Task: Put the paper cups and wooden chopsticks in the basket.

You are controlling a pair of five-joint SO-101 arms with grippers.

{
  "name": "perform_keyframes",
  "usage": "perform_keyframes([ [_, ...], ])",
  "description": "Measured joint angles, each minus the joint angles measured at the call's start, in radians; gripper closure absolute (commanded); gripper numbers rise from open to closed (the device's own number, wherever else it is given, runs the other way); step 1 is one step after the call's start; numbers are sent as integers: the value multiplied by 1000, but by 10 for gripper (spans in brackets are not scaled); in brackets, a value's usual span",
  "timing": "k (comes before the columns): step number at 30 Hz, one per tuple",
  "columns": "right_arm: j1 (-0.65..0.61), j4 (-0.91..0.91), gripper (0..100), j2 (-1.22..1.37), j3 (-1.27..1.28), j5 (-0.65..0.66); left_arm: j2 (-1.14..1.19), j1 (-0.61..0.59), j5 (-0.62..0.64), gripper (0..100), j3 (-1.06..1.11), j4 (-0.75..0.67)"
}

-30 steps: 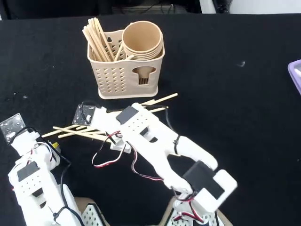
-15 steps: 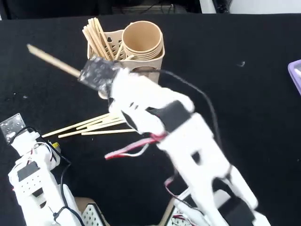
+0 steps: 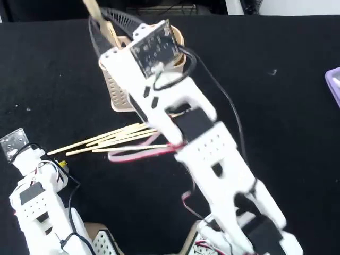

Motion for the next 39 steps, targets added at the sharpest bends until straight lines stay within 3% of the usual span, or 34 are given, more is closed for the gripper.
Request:
perform_keyframes([
  [9, 81, -86, 988, 245, -51, -3, 0, 0, 0, 752, 0, 0],
  [15, 86, -92, 984, 265, 44, -3, 0, 0, 0, 752, 0, 0],
  [21, 92, -87, 856, 273, 129, -2, 0, 0, 0, 752, 0, 0],
  [33, 89, 183, 892, 213, -14, -9, 0, 0, 0, 752, 0, 0],
  [39, 89, 528, 893, -37, -17, -9, 0, 0, 0, 751, 0, 0],
])
